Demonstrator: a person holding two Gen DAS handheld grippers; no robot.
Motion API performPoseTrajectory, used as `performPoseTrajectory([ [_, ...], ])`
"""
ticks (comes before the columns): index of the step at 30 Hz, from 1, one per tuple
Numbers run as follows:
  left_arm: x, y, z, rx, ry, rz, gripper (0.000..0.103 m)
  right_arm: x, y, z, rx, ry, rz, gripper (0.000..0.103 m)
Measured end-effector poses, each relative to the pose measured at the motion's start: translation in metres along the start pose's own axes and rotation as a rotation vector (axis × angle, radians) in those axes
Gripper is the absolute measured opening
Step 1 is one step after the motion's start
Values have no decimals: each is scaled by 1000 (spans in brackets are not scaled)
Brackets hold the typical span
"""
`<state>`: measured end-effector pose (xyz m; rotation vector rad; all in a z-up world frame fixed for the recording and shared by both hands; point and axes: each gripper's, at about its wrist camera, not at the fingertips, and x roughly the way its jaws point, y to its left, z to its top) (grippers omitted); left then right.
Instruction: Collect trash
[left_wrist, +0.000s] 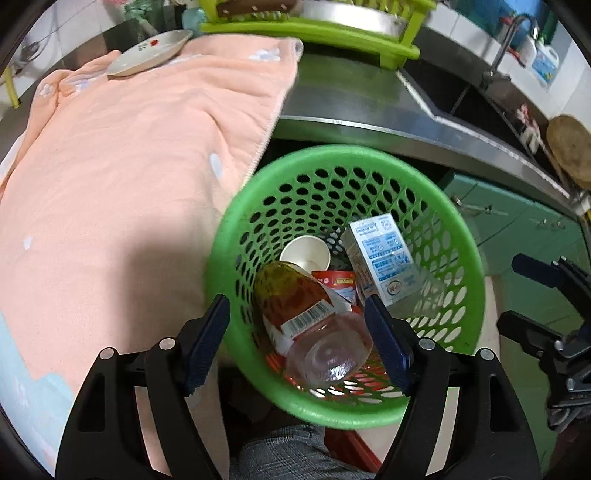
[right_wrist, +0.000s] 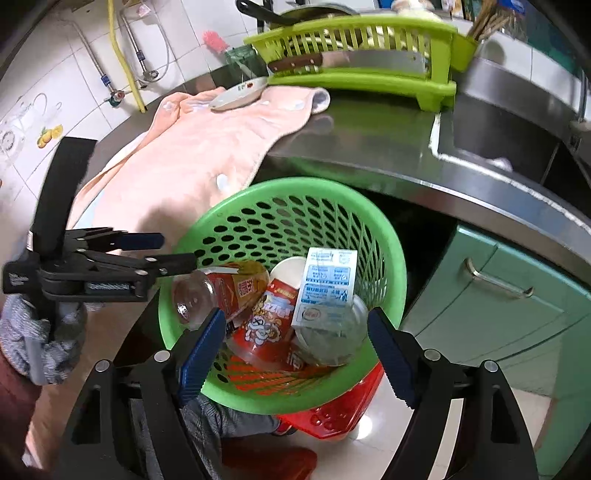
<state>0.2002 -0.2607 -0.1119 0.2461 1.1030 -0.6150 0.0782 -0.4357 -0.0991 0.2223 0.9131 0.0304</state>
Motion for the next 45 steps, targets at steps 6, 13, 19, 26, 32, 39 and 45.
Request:
performPoseTrajectory([
  [6, -45, 11, -13, -16, -95, 29, 80, -12, 18, 0, 25, -35, 20, 77],
  [13, -104, 32, -41, -60, -225, 41, 90, -23, 45, -2, 28, -73, 24, 85],
  [19, -145, 48, -68, -90, -325, 115, 98, -35, 74, -5, -9, -113, 2, 87],
  [26, -178, 66, -99, -143, -383, 185, 98, -47, 95, -6, -27, -152, -16, 91],
  [32, -197, 76, -125, -178, -420, 230, 98, -61, 105, -11, -16, -188, -9, 92],
  [39, -209, 81, -146, -203, -453, 256, 98, -74, 115, -17, -8, -215, -31, 92],
  [45, -214, 82, -154, -224, -466, 265, 98, -84, 119, -22, -4, -234, -45, 92],
])
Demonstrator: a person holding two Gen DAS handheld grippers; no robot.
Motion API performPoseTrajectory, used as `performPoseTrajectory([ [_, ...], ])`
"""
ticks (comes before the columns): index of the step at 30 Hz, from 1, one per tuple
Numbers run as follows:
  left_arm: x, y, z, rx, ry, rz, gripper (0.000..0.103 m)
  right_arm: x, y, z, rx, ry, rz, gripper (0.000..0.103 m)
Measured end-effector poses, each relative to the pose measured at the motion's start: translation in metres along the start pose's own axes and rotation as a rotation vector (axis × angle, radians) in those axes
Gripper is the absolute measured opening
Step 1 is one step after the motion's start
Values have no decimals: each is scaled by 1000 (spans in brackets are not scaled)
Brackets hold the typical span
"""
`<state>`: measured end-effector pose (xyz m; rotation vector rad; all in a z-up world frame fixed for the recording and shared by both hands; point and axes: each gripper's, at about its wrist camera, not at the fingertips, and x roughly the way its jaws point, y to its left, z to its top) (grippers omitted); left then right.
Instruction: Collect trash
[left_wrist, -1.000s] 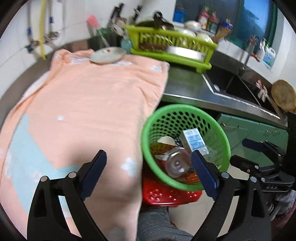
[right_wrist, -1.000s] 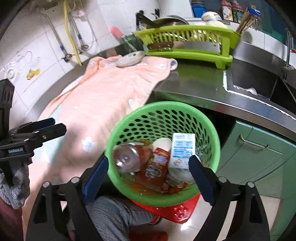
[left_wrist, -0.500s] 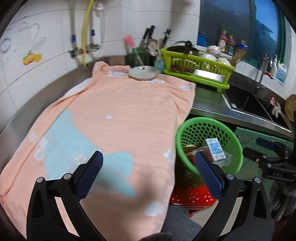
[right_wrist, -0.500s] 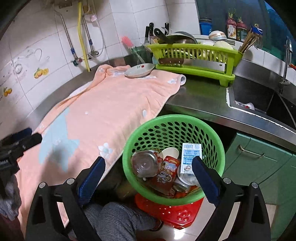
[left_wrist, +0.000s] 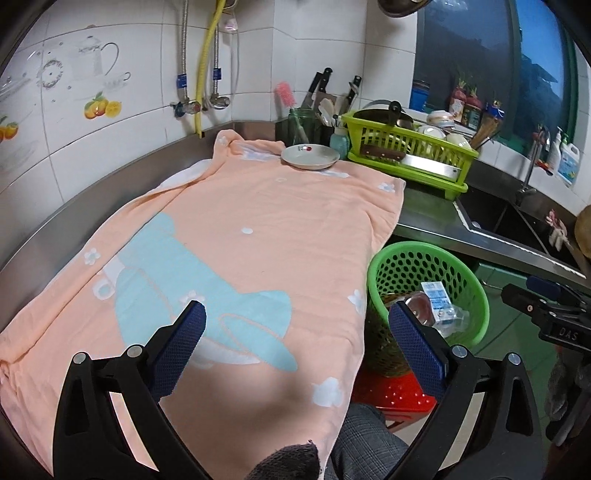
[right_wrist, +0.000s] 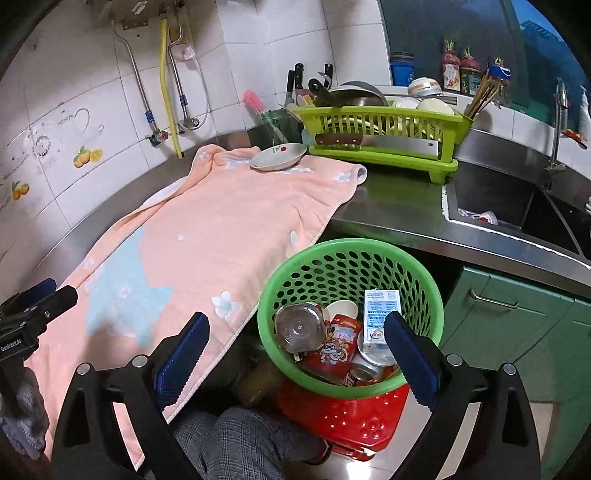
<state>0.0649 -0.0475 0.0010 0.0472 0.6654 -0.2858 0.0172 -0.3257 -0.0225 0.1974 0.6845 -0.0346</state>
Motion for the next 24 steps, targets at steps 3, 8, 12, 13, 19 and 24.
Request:
performPoseTrajectory([
  [3, -1, 2, -1, -16, 0, -9, 98, -5, 3, -1, -2, -6, 0, 92],
  [8, -1, 1, -3, -22, 1, -12, 98, -8, 8, -2, -8, -17, -2, 93],
  [12, -1, 1, -3, -22, 2, -15, 98, -9, 10, -3, -17, -18, -2, 93],
  [13, -1, 0, -4, -21, 2, -12, 98, -9, 11, -2, -16, -18, -3, 93],
  [19, -1, 0, -5, -28, 3, -12, 98, -9, 12, -3, -19, -15, -2, 93],
  [24, -1, 0, -6, -25, 4, -16, 98, -9, 12, -2, -20, -16, -7, 93],
])
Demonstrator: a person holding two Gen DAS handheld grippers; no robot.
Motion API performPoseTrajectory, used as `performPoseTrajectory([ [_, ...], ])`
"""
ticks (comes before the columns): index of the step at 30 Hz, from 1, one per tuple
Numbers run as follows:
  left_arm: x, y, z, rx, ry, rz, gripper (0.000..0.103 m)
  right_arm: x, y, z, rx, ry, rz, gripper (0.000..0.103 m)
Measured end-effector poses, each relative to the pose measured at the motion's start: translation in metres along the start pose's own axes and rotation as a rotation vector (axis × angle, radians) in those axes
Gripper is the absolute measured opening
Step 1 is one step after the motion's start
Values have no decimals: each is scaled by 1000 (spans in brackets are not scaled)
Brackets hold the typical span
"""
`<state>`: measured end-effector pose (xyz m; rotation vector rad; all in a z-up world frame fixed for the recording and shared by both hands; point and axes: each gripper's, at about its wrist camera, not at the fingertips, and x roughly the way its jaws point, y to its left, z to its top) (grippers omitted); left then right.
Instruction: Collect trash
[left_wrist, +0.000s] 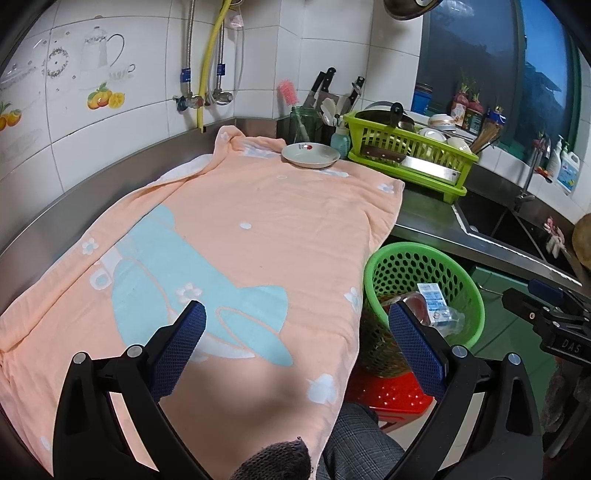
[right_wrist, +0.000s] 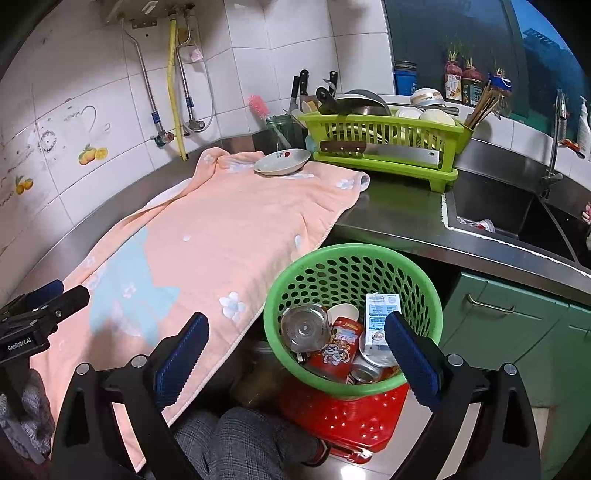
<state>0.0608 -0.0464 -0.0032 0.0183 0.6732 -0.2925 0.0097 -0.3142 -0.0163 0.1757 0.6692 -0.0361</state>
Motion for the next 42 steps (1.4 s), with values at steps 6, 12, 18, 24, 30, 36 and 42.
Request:
performPoseTrajectory([
  [6, 0, 1, 0, -11, 1, 0, 98, 0, 0, 0, -4, 2, -2, 93],
  [12, 0, 2, 0, -14, 2, -4, 98, -1, 1, 0, -1, 2, -2, 93],
  [18, 0, 1, 0, -15, 1, -5, 98, -2, 0, 0, 4, -1, -6, 93],
  [24, -1, 1, 1, -25, -7, -2, 98, -3, -1, 1, 9, -3, -4, 93],
  [30, -4, 0, 2, -25, -21, -3, 98, -5, 5, 1, 2, -10, -1, 93],
  [36, -7, 3, 2, -31, -28, 1, 98, -4, 7, 3, 0, -9, 5, 93],
  [42, -6, 3, 3, -32, -28, 0, 98, -3, 11, 3, -4, -8, 5, 93],
])
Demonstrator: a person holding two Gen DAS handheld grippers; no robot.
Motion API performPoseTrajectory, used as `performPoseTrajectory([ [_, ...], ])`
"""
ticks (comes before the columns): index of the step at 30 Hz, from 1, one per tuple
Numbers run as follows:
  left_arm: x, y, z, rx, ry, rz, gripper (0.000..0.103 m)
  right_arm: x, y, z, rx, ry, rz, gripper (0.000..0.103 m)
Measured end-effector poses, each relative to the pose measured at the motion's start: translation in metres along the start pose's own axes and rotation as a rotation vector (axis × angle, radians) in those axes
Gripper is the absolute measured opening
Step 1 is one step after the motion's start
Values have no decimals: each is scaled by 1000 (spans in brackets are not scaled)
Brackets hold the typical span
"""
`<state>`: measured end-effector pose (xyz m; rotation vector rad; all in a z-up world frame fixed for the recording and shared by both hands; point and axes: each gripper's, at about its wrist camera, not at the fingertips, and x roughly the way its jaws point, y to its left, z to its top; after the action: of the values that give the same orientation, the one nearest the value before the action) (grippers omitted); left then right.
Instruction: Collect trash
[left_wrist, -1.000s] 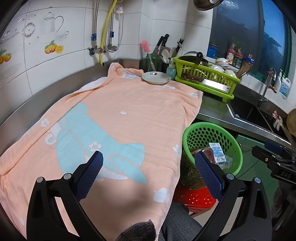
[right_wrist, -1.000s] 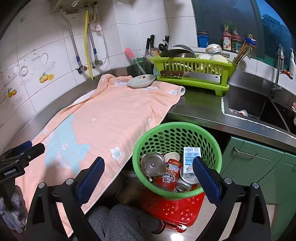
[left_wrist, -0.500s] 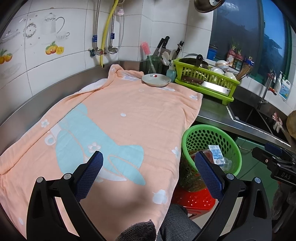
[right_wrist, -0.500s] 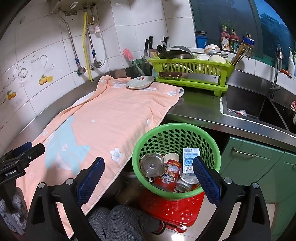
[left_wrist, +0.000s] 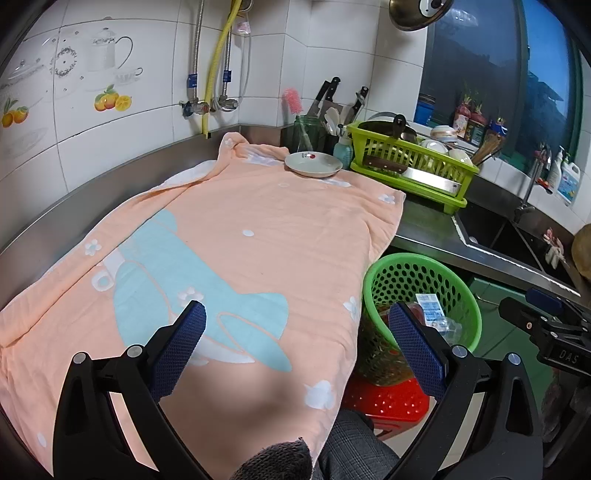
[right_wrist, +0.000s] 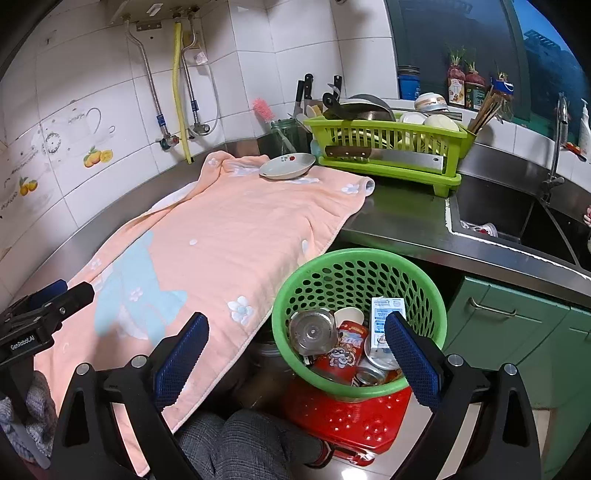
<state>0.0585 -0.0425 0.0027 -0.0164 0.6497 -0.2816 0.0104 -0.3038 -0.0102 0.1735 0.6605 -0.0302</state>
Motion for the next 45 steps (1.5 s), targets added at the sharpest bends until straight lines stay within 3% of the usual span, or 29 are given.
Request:
performPoseTrajectory([
  [45, 1, 1, -5, -25, -2, 11, 98, 6, 12, -5, 3, 15, 15, 93],
])
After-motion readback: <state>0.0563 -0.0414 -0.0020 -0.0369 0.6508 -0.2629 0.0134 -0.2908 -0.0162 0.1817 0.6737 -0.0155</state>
